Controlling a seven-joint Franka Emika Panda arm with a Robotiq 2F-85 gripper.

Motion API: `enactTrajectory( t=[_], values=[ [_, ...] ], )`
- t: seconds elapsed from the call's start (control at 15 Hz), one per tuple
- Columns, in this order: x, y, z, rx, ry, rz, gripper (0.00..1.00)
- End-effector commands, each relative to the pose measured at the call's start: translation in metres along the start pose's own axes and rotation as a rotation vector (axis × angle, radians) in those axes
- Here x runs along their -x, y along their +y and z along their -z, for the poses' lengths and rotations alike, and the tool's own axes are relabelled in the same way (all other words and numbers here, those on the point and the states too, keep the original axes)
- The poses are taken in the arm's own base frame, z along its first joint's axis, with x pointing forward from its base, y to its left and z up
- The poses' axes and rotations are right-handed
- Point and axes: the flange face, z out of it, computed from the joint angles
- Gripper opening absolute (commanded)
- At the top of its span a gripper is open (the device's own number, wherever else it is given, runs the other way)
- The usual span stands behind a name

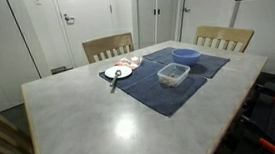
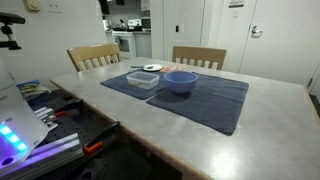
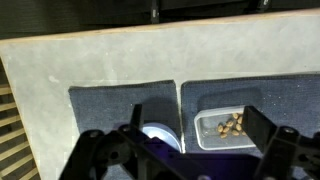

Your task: Pour the things in the lunchbox into the bowl

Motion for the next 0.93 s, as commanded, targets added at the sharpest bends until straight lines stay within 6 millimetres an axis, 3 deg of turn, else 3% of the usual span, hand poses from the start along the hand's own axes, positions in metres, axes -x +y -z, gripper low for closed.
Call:
enactTrajectory(
  t=[0.0,0.07,0.13,0.4,0.67,0.87],
  values=[
    [0.000,0.000,0.001,0.000,-0.001,0.000,1.00],
    [0.023,0.010,0.013,0.015,0.036,-0.083,1.00],
    [0.001,0.001,0.002,0.000,0.004,-0.023,1.00],
    [0.016,0.005,0.017,0.003,0.048,-0.060,1.00],
    [0.000,0.000,0.013,-0.008,0.047,-0.014,1.00],
    [-0.025,-0.009,0.007,-0.013,0.074,0.056,1.00]
  ],
)
